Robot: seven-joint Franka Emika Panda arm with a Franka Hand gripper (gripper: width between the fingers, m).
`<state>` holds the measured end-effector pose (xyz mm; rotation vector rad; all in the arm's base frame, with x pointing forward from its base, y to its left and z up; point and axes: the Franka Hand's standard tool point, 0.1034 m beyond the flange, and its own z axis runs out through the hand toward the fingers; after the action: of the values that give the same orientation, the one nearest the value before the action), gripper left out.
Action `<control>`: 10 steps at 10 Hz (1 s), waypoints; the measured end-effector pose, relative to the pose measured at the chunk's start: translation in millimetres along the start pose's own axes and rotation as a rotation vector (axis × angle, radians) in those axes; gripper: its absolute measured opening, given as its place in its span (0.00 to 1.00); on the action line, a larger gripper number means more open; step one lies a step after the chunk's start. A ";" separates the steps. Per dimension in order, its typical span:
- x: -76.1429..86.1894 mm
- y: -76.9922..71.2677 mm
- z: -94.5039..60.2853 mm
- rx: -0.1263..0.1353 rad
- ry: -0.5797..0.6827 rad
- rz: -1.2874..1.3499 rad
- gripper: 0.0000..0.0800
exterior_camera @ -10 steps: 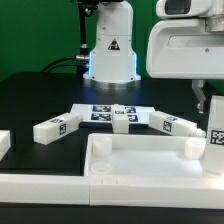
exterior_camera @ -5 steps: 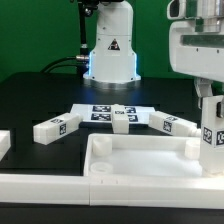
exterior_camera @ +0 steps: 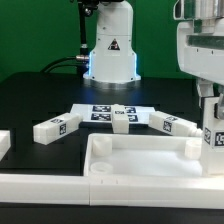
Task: Assemble desk
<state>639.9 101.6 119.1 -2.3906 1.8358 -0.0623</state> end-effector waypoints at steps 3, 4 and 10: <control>-16.7 -6.2 -0.5 0.029 0.001 -0.465 0.80; -15.7 -6.1 0.1 0.028 0.003 -0.513 0.80; -11.4 -2.7 3.3 -0.018 0.025 -1.283 0.81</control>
Offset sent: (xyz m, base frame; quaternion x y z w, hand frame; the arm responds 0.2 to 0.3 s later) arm 0.0000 0.0000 0.0000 0.0000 0.0000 -0.1296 0.9916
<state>640.0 113.5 116.7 -3.0864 0.0432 -0.1810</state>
